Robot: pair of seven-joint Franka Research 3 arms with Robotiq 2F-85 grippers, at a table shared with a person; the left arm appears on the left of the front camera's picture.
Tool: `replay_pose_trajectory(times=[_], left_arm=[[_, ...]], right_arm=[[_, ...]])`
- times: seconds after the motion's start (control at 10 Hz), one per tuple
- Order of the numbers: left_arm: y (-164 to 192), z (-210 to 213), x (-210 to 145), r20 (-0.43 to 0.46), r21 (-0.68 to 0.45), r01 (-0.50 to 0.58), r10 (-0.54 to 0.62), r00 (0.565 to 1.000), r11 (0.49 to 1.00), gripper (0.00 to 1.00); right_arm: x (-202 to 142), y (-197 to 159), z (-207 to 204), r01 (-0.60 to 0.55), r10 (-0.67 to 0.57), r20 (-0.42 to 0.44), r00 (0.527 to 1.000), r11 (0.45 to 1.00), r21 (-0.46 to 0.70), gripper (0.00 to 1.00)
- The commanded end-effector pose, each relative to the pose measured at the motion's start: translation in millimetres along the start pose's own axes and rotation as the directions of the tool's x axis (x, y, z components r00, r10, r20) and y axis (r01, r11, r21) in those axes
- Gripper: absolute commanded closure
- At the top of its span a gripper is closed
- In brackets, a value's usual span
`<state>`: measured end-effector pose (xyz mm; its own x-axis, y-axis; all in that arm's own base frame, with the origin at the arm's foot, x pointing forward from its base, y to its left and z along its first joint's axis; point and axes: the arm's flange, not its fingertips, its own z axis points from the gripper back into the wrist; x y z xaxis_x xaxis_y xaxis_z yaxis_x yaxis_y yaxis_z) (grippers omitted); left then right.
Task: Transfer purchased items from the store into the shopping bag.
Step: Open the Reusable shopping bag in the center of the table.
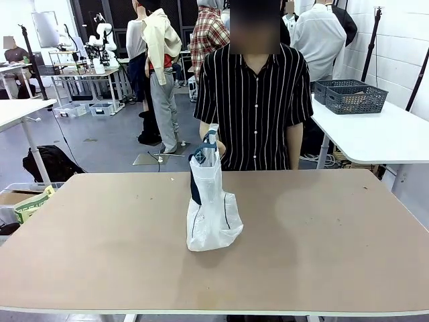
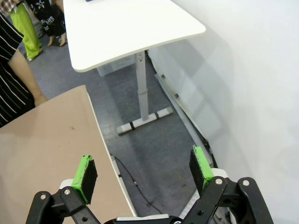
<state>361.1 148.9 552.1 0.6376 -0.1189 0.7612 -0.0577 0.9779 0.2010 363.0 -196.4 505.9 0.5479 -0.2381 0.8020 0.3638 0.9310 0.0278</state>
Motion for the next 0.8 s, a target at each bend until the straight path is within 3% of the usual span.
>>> replay_pose_trajectory(times=[0.0,0.7], left_arm=[[2.4,-0.4,-1.2,0.005,-0.004,0.013,-0.013,1.000,1.000,0.00],[2.4,-0.4,-1.2,0.005,-0.004,0.013,-0.013,1.000,1.000,0.00]], right_arm=[[-1.4,0.1,-1.2,-0.008,0.008,-0.009,1.000,1.000,-0.001,0.00],[-1.4,0.1,-1.2,-0.008,0.008,-0.009,1.000,1.000,-0.001,0.00]])
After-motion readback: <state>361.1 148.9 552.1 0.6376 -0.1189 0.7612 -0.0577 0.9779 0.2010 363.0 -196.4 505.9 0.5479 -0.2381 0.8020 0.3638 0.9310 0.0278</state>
